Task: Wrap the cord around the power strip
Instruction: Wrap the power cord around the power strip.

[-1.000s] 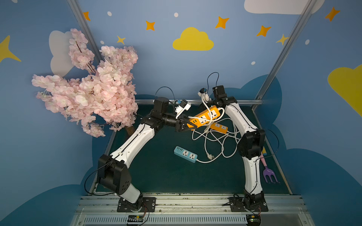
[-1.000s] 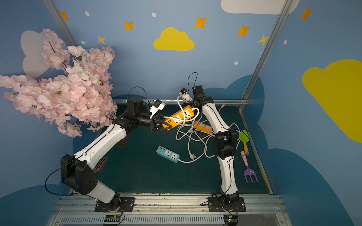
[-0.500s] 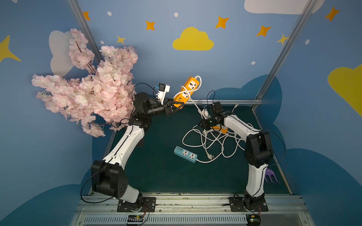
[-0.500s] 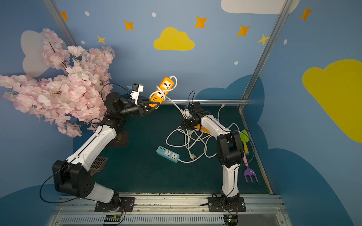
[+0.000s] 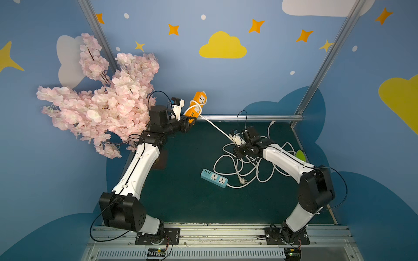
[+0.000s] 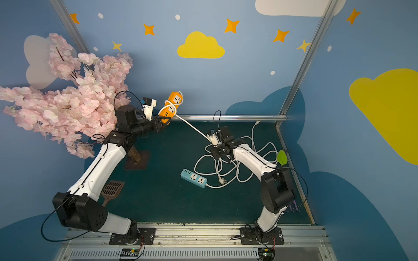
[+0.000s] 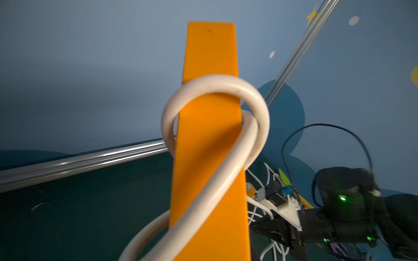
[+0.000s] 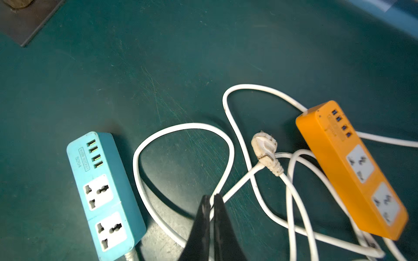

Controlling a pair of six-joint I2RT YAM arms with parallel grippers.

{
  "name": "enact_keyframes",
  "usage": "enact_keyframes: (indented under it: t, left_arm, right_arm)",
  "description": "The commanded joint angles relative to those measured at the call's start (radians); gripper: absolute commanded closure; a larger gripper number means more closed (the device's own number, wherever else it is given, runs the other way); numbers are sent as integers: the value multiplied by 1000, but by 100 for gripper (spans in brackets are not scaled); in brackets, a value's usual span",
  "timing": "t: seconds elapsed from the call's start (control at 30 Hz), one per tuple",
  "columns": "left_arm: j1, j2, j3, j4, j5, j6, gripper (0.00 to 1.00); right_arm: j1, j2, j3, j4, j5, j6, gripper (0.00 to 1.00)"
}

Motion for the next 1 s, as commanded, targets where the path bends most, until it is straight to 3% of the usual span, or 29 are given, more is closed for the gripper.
enact_keyframes:
  t: [0.0,0.17,0.23,0.33,0.47,0.5,0.67,0.83,0.97]
  left_arm:
    - [-47,28,92,-166,-314,241,97]
    - [-134,129,117,-350,-443,352,98]
    - [-159,144,91,-389,-427,369,97]
    - [-176,135,51,-437,-279,377,97]
    - [-211,128,48,-567,81,444,97]
    - [-235,130,50,-601,127,478,97]
    - [-355,149,55,-724,230,620,97]
    - [-358,98,45,-719,392,654,97]
    - [-356,39,51,-631,535,625,97]
  right_arm:
    - [57,-130,-28,4,152,-142,100]
    - [146,-279,-67,170,156,-342,100]
    - [157,-308,-58,232,159,-396,100]
    - [155,-293,41,226,186,-434,100]
    - [131,-216,175,223,162,-503,100]
    - [120,-190,216,206,147,-510,100]
    - [18,-44,417,121,-3,-498,100]
    - [-142,122,599,13,-263,-388,100]
    - [-184,225,671,-33,-458,-300,100]
